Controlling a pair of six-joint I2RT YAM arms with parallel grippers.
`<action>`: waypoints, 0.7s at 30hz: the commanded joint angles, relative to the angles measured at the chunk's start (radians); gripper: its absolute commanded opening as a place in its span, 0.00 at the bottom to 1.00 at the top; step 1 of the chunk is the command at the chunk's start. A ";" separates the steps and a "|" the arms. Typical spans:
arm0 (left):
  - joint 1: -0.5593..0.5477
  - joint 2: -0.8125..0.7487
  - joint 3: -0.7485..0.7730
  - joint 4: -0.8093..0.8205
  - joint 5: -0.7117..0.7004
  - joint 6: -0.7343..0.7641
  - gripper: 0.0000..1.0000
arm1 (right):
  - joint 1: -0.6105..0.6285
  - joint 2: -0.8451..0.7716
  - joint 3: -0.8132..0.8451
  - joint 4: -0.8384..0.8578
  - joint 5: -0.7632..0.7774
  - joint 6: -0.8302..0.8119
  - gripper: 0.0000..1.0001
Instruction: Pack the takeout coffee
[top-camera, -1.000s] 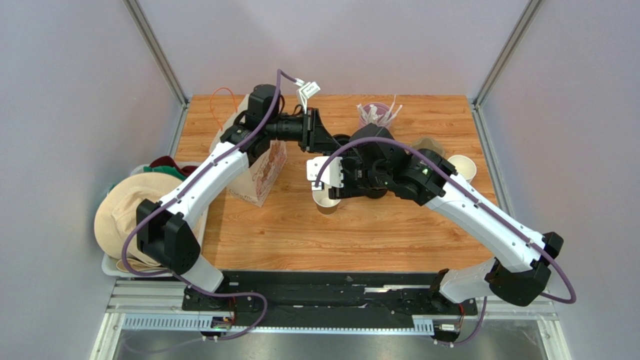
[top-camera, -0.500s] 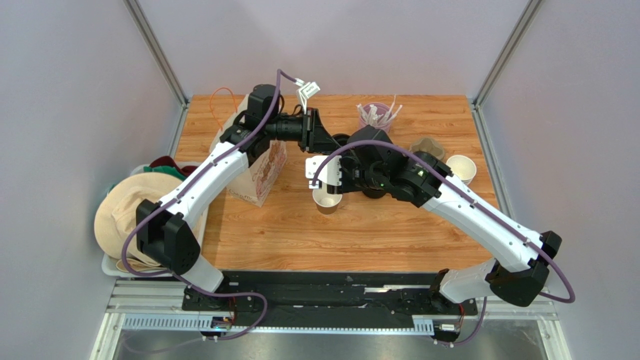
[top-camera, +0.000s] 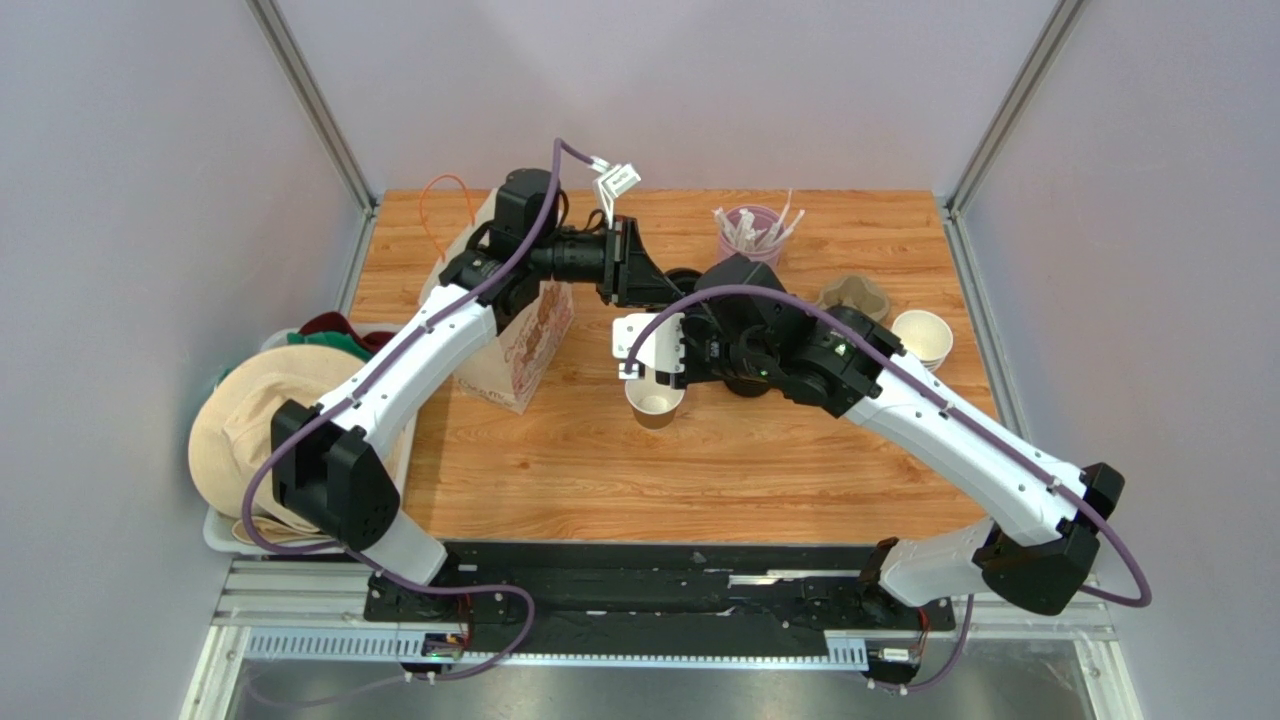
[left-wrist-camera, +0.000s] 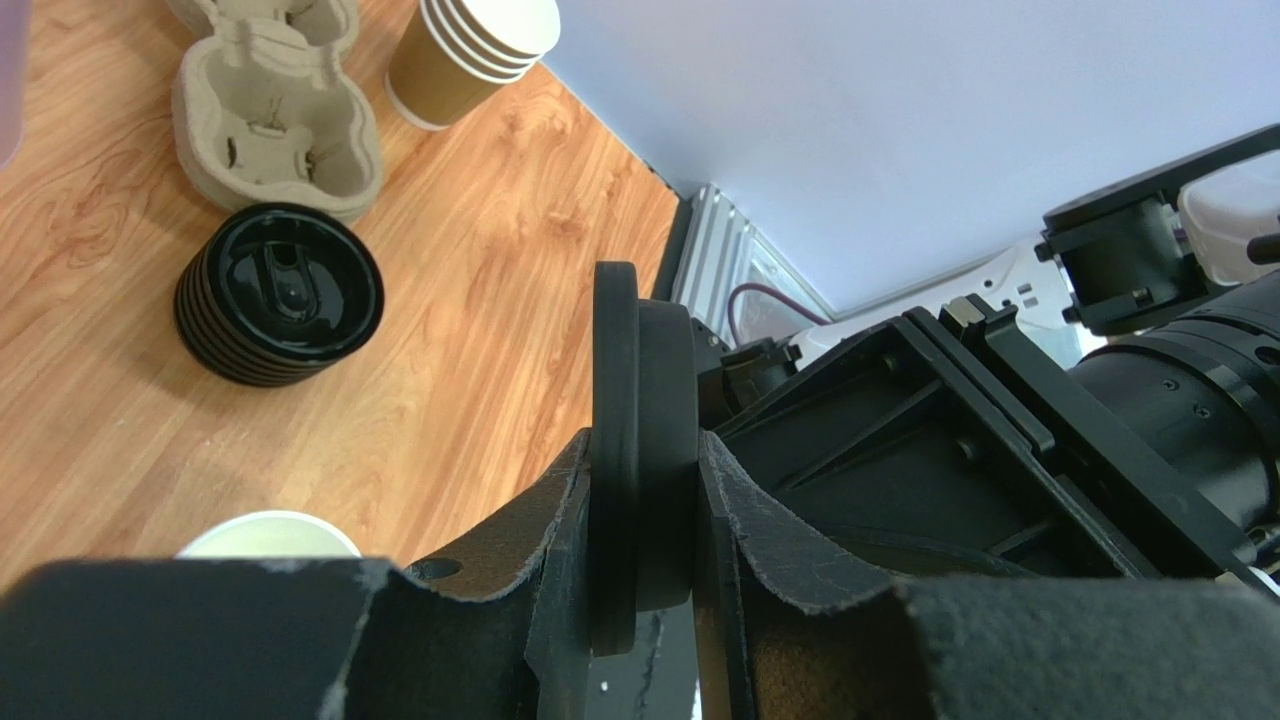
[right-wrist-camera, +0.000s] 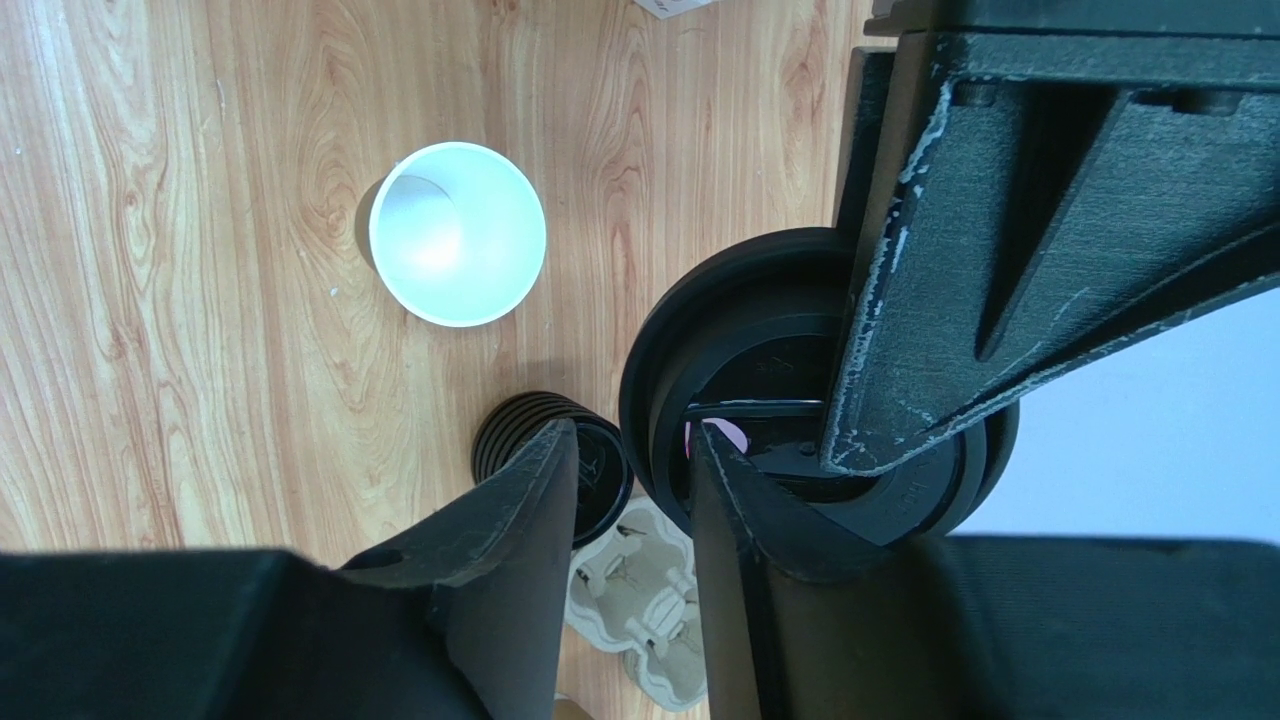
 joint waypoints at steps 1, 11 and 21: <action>0.000 -0.040 0.024 0.026 0.026 0.002 0.22 | -0.004 -0.026 0.000 0.023 0.027 -0.010 0.35; 0.000 -0.049 0.014 0.054 0.049 -0.021 0.23 | -0.003 -0.009 -0.002 0.040 0.047 -0.019 0.07; 0.008 -0.052 0.021 0.069 0.062 -0.027 0.58 | -0.003 -0.008 0.014 0.016 0.025 -0.013 0.00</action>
